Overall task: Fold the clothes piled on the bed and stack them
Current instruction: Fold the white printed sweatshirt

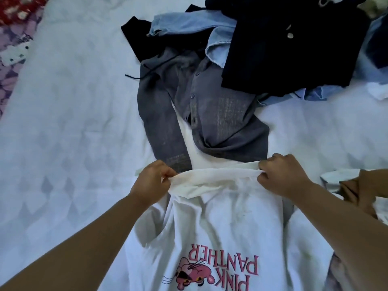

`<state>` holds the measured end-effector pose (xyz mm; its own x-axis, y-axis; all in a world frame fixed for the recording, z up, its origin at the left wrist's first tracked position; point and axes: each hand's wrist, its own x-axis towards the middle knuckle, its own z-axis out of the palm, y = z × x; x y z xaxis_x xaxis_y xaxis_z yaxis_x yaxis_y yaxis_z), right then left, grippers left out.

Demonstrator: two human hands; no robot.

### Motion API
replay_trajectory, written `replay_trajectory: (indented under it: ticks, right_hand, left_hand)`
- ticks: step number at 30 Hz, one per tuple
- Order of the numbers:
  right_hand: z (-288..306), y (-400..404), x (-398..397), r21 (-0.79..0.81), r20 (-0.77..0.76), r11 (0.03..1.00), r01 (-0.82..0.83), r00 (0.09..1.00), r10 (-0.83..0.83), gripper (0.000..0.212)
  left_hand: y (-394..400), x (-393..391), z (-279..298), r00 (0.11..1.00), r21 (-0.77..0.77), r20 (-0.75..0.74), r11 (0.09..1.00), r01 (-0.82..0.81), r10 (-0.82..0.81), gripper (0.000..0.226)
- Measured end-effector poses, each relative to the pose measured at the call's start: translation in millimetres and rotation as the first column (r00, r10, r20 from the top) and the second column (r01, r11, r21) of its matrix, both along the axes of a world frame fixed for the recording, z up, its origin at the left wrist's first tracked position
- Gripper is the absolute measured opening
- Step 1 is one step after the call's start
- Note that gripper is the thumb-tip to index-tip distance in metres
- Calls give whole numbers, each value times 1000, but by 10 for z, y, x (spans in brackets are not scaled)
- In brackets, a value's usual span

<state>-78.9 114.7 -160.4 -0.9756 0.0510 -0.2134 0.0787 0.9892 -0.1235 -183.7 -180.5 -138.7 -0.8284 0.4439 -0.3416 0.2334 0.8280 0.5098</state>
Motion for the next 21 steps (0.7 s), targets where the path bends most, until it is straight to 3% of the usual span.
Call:
replay_trajectory:
  ticks: [3,5,7,9,11,13,14,15,17,18,19,21]
  right_hand:
    - [-86,63,87,-24,73,997,72,995,-70,27]
    - [-120,92,134,-49,32,994,93,995,-91,21]
    - [-110,95,165,-44,43,992,115,993,-113,16]
    - [-114,100,199,-19,79,991,130,989,-129,14]
    - [-90,120,210,13,106,989,145,984,-146,12]
    - [-80,137,200,54,102,987,151,982,-156,11]
    - [-61,134,191,85,97,990,116,988,-124,12]
    - [-27,119,178,130,103,987,94,989,-107,13]
    - [12,100,147,238,130,968,77,985,-110,18]
    - [25,96,137,272,142,960,68,984,-110,21]
    - [34,95,133,275,130,960,58,987,-97,23]
    - [32,83,121,268,88,961,69,991,-96,26]
  left_hand:
    - [22,32,-86,998,-203,-54,979,-27,16,14]
    - [79,40,-113,1000,-258,-24,966,-25,20,16]
    - [156,26,-69,961,-20,147,972,-236,236,15]
    - [211,-11,37,813,252,462,827,-503,354,16]
    - [238,-89,146,705,340,650,723,-602,282,20]
    - [256,-176,235,656,373,725,681,-630,210,20]
    - [263,-231,267,678,389,704,683,-618,211,17]
    - [256,-284,280,765,422,605,728,-541,218,15]
    - [216,-364,268,988,355,130,926,-130,88,21]
    - [195,-398,224,987,210,-131,971,117,-91,29]
    - [199,-428,196,920,28,-293,960,280,-260,38]
    - [245,-446,182,828,-296,-323,880,371,-458,42]
